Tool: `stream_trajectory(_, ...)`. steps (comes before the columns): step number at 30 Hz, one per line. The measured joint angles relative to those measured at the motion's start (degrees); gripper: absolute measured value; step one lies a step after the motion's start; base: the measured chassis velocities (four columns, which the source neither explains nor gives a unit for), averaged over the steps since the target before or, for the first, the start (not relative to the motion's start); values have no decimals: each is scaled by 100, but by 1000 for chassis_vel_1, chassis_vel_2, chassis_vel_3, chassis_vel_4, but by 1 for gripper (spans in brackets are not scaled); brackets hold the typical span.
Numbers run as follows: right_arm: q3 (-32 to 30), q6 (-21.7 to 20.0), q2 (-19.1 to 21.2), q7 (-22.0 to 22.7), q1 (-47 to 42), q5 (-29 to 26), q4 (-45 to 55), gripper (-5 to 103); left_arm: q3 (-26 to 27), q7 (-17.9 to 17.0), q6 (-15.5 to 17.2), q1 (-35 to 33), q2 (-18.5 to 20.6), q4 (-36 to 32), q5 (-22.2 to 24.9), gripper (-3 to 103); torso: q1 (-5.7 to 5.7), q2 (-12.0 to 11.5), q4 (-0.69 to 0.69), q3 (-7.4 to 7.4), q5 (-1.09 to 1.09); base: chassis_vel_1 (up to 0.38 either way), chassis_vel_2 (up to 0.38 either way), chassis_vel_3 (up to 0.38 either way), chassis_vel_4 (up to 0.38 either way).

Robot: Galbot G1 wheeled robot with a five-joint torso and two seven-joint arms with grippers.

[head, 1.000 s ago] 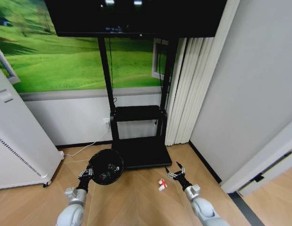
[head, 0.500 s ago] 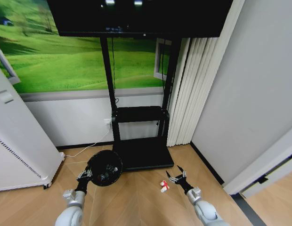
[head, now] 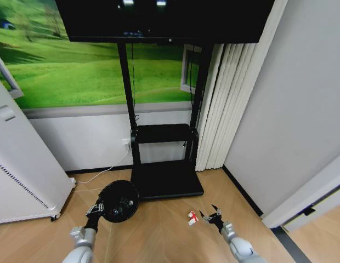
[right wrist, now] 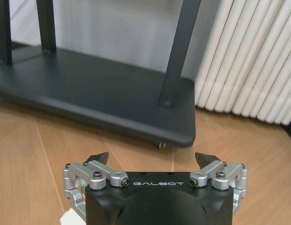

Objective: Pick up the trash bin and place the garbage on the floor into it.

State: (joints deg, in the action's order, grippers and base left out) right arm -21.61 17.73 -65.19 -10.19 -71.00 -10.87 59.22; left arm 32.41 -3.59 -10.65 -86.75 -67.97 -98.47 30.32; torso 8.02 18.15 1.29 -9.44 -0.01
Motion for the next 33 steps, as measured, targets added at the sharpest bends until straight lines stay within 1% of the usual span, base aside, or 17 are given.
stream_trajectory(4, 59, -41, -70, 65, 63, 86, -98, 100, 63, -8, 4, -12, 40, -155, 68, 7, 0, 0, 0, 0, 0, 0, 0, 0, 0)
stream_trajectory(8, 131, -50, -165, 107, 150, 201, -265, 100, 150, -68, 90, 34, 173, -352, 204, 7, 0, 0, -1, 0, 0, 0, 0, 0, 0)
stream_trajectory(14, 286, -191, -208, 165, 220, 162, -466, 100, 253, -172, 206, 97, 365, -533, 384, 7, 0, 0, 0, 0, -1, 0, 0, 0, 0)
stream_trajectory(18, 416, -202, -259, 178, 359, 146, -702, 100, 325, -243, 281, 139, 463, -661, 507, 7, 0, 0, 0, 0, 0, 0, 0, 0, 0)
stream_trajectory(20, 586, -230, -395, 181, 539, 77, -952, 100, 428, -295, 341, 140, 541, -805, 609, 7, 0, 0, 0, 0, 0, 0, 0, 0, 0)
stream_trajectory(25, 869, -305, -557, 168, 673, 32, -1101, 100, 571, -276, 339, 32, 511, -847, 590, 7, 0, 0, -1, 0, 0, 0, 0, 0, 0)
stream_trajectory(33, 1038, -304, -863, 220, 944, 163, -1570, 100, 694, -225, 287, -169, 340, -944, 448, 7, 0, 0, -1, 0, 0, 0, 0, 0, 0)
